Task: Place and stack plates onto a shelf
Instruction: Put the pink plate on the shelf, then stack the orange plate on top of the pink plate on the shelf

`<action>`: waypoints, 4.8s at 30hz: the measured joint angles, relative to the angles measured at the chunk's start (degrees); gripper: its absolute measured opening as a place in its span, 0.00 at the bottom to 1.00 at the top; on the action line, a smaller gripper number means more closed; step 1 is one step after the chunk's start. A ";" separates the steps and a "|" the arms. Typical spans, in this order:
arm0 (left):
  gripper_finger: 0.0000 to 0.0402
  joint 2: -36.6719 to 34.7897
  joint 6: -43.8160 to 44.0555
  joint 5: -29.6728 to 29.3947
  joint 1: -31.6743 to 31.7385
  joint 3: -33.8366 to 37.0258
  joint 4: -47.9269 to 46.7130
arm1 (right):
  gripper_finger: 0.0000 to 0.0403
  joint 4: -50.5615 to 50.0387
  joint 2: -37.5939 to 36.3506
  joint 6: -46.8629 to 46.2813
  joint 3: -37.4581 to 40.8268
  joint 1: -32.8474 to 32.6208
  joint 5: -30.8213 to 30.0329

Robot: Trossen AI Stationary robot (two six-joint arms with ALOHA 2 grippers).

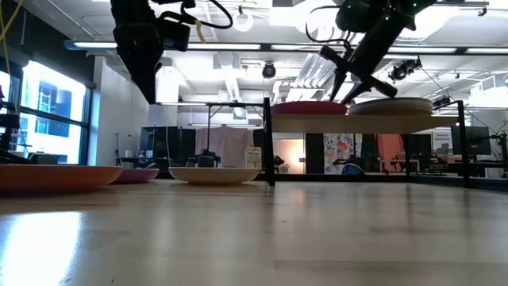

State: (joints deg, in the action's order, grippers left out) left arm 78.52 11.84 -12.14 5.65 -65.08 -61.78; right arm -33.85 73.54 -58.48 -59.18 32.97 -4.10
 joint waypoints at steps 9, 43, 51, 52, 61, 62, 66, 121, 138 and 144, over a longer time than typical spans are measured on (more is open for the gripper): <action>0.25 0.00 -0.01 0.00 0.00 0.00 -0.02 | 0.22 -1.18 0.00 -0.02 0.00 0.41 -4.96; 0.25 0.00 12.58 10.62 -1.65 0.00 -4.89 | 0.22 8.09 -6.14 6.82 0.00 -11.96 6.91; 0.25 0.00 30.49 11.05 -4.88 0.00 -4.85 | 0.22 4.53 -6.14 12.29 0.00 -12.09 17.19; 0.25 0.00 32.26 11.09 -5.42 0.00 -4.83 | 0.22 3.74 -6.14 12.35 0.00 -12.11 17.95; 0.25 3.16 46.70 9.43 -10.34 0.07 -4.36 | 0.22 -2.61 -6.14 16.48 0.00 -13.72 19.13; 0.25 3.81 48.21 9.14 -11.05 0.04 -4.37 | 0.22 -2.90 -6.14 17.12 0.00 -13.88 19.11; 0.25 7.01 53.19 8.41 -13.17 0.04 -4.11 | 0.22 -3.27 -6.14 18.89 0.00 -14.52 19.08; 0.02 28.83 53.11 13.83 -20.92 -1.91 -3.83 | 0.22 -4.35 -6.10 25.97 0.00 -14.75 20.02; 0.00 28.83 39.52 3.99 -25.61 -19.33 -23.58 | 0.22 -4.32 -6.10 25.97 0.00 -14.65 19.56; 0.00 28.81 25.72 -5.33 -25.93 -23.43 -28.31 | 0.22 -3.16 -6.10 25.66 0.00 -14.58 17.59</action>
State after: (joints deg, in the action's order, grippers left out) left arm 107.33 37.56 -17.48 -20.28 -88.51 -90.09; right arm -37.01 67.44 -32.82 -59.18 18.39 13.49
